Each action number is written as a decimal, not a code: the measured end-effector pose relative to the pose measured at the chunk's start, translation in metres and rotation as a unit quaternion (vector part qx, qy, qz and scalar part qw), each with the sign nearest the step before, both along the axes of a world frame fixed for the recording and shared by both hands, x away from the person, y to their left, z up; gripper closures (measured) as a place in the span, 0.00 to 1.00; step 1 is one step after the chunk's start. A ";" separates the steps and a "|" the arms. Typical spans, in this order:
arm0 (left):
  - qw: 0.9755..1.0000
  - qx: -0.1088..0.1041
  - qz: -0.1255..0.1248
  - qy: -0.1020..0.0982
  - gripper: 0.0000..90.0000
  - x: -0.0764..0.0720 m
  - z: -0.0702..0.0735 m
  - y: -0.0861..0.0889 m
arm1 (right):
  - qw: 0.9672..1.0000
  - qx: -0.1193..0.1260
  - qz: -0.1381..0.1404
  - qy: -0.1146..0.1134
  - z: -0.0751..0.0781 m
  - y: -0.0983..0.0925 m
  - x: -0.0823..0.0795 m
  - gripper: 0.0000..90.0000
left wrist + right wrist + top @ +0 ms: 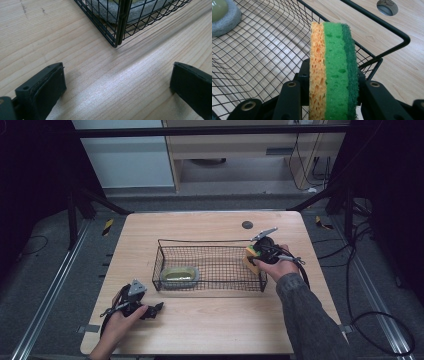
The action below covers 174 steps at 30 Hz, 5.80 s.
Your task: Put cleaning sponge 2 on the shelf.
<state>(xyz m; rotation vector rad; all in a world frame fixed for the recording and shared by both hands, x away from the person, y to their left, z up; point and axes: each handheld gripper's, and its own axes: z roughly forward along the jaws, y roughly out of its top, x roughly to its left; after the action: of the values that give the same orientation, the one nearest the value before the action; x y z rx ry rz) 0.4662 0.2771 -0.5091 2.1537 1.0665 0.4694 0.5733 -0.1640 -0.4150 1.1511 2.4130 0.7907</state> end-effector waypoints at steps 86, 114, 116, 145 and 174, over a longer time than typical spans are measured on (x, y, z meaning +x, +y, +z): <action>1.000 0.000 -0.001 0.000 0.00 0.000 0.000 0.000 | 0.999 0.006 0.038 0.025 -0.002 0.050 -0.017 0.44; 1.000 0.000 -0.002 0.000 0.00 0.001 0.000 0.000 | 0.999 0.011 0.036 0.020 0.000 0.053 -0.018 0.28; 1.000 0.000 -0.003 0.000 0.00 0.001 0.000 0.000 | 0.999 0.010 0.037 0.013 0.002 0.051 -0.018 0.25; 1.000 0.000 -0.003 0.000 0.00 0.001 0.000 0.000 | 0.994 0.059 -0.071 -0.065 0.019 -0.037 -0.048 0.11; 1.000 0.000 -0.003 0.000 0.00 0.001 0.000 0.001 | 0.988 0.071 -0.133 -0.033 -0.062 -0.090 -0.061 0.16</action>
<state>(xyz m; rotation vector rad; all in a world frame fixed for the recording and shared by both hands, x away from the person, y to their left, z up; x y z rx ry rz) 0.4675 0.2776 -0.5091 2.1562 1.0593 0.4651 0.5125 -0.2539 -0.4769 1.4400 2.1182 0.9065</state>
